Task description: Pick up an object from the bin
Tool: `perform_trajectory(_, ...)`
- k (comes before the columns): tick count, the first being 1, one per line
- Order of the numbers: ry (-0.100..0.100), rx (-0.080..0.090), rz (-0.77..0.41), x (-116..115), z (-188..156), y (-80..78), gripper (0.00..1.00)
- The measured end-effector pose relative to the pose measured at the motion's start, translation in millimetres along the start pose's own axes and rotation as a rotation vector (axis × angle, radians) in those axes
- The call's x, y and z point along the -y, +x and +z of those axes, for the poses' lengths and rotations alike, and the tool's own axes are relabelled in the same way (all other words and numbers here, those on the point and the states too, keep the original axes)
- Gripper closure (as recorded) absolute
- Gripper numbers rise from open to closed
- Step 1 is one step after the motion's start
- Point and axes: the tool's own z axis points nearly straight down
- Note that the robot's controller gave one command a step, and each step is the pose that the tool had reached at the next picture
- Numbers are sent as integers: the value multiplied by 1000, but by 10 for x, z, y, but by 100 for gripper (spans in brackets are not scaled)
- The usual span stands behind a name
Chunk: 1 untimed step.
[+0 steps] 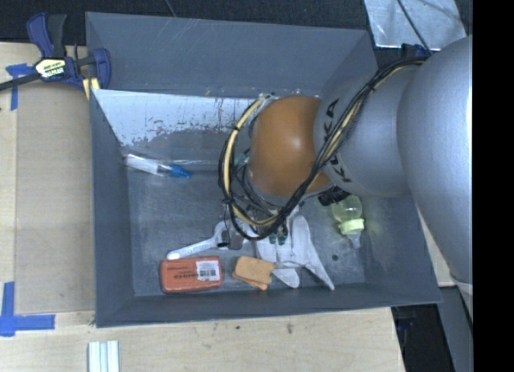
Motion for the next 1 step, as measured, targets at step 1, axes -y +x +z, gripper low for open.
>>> perform_trajectory(1,1,4,-29,217,-1602,234,100)
